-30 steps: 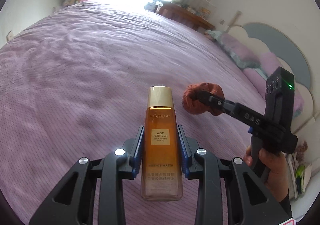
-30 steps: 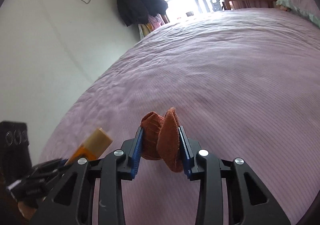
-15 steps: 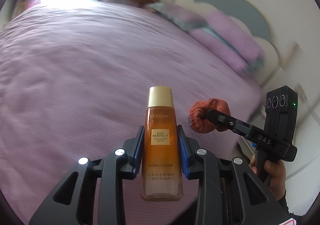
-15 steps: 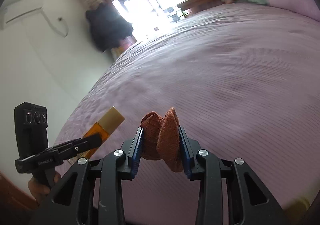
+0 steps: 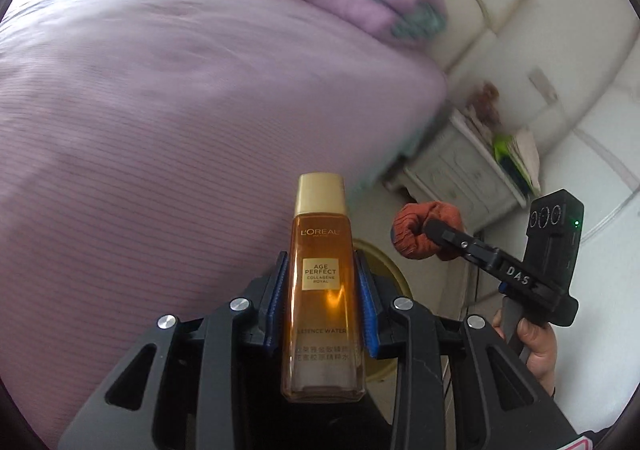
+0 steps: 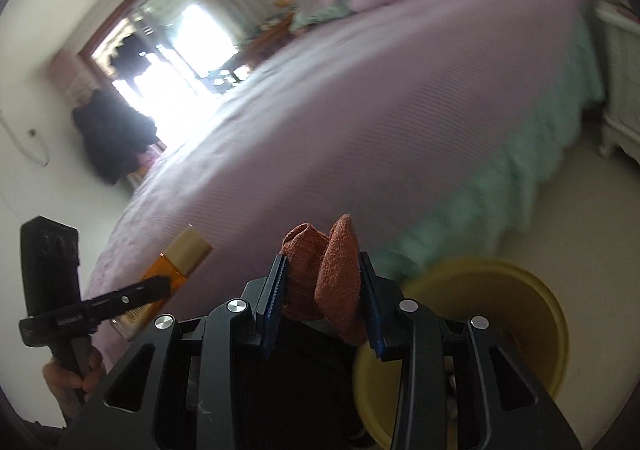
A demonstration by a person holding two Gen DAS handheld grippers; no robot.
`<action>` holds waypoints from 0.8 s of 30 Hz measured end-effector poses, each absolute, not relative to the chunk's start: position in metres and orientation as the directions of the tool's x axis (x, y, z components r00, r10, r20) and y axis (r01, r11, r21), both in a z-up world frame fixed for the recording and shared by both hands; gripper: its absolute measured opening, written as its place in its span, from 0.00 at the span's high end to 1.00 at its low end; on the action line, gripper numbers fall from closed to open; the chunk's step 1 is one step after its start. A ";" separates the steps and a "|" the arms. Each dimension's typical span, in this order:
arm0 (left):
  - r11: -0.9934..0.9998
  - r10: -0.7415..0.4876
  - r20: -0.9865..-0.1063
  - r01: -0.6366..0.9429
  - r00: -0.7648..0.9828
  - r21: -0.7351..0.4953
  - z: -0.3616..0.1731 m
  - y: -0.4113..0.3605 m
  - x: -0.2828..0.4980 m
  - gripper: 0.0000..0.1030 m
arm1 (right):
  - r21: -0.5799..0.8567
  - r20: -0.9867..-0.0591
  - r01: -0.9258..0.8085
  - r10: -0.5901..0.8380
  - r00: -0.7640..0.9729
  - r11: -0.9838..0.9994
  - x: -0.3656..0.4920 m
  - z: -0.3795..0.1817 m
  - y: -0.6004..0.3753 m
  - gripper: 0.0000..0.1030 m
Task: Collect trash
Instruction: 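Carry bottle and brown sock over the yellow bin and open both tools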
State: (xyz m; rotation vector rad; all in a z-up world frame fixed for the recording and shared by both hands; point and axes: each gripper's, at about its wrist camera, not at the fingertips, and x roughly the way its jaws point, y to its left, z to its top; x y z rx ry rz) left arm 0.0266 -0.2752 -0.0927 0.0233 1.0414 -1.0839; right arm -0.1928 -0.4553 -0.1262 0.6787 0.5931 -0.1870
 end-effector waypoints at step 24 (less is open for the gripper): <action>0.367 -0.499 -0.855 0.859 -0.140 -0.356 -0.191 -0.405 -0.072 0.69 | 0.484 -0.727 0.623 -0.113 0.677 0.614 -0.300 -0.215 -0.508 0.26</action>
